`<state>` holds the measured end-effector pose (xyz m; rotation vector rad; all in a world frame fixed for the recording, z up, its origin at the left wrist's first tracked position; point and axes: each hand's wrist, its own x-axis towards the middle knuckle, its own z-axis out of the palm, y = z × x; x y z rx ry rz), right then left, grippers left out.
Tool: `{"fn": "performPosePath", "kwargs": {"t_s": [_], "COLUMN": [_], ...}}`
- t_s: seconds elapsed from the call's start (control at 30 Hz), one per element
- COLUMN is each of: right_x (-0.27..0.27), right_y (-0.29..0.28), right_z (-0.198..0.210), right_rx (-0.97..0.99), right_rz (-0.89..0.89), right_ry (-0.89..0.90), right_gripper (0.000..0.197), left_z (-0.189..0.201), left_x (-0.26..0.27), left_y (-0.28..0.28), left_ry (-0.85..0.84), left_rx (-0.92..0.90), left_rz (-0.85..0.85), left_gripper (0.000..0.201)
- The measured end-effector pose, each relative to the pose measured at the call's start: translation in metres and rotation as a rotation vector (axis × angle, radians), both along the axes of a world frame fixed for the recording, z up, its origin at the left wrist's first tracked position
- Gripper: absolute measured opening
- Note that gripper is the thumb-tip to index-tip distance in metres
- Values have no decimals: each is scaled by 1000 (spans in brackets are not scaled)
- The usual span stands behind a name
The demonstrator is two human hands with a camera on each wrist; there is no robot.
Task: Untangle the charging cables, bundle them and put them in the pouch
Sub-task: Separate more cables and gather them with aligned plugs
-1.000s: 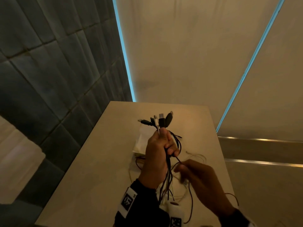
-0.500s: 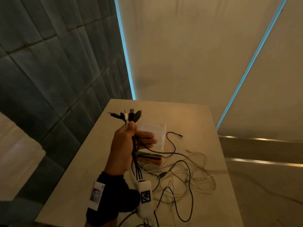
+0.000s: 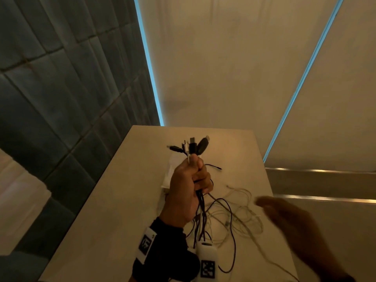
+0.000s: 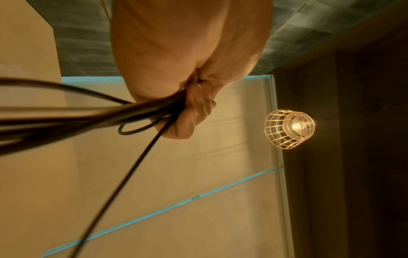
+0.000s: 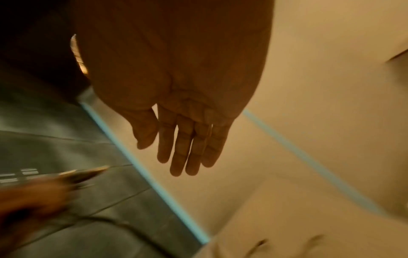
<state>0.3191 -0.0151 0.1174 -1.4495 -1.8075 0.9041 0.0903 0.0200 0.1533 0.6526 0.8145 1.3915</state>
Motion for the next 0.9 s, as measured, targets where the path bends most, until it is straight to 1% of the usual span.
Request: {"fn": "performPosePath", "kwargs": {"t_s": [0.03, 0.1, 0.13, 0.2, 0.27, 0.33, 0.4, 0.47, 0.57, 0.6, 0.67, 0.73, 0.77, 0.8, 0.83, 0.87, 0.9], "right_x": [-24, -60, -70, -76, -67, -47, -15, 20, 80, 104, 145, 169, 163, 151, 134, 111, 85], "right_y": [1, 1, 1, 2, 3, 6, 12, 17, 17, 14, 4, 2, 3, 1, -1, -3, -4], "right_z": [-1, 4, 7, 8, 9, 7, -6, -24, -56, -67, -93, -117, -120, -123, -117, -103, -87], "right_rx": [28, 89, 97, 110, 102, 86, 103, 73, -62, -104, -165, -253, -297, -368, -457, -534, -509], "right_rz": [84, 170, 180, 136, 82, -28, -196, -361, -596, -662, -707, -627, -568, -444, -280, -131, -43], "right_ry": [68, 141, 162, 204, 228, 253, 258, 268, 322, 303, 22, -134, -255, -383, -477, -523, -476], "right_gripper": [26, 32, 28, 17, 16, 13, 18, 21, 18, 22, 32, 22, 14, 12, 15, 18, 16], "left_z": [1, 3, 4, 5, 6, 7, 7, 7, 12, 14, 19, 20, 20, 19, 20, 20, 22], "left_x": [4, 10, 11, 11, 5, -2, -12, -24, -41, -47, -53, -52, -49, -44, -37, -29, -21], "left_y": [-1, -4, -5, -7, -9, -11, -11, -10, -10, -10, -10, -10, -9, -8, -8, -8, -9], "left_ry": [18, 48, 59, 66, 76, 116, 163, 161, 152, 168, 159, 88, 44, -6, -55, -91, -118], "left_rx": [-6, -18, -24, -51, -83, -84, -91, -115, -123, -111, -69, -7, 21, 42, 57, 67, 72], "left_rz": [-1, 11, 14, 0, -81, -200, -261, -253, -188, -155, -49, 30, 38, 37, 27, 12, -12], "left_gripper": [32, 32, 32, 31, 32, 36, 36, 32, 29, 30, 32, 33, 32, 30, 27, 26, 26]}}
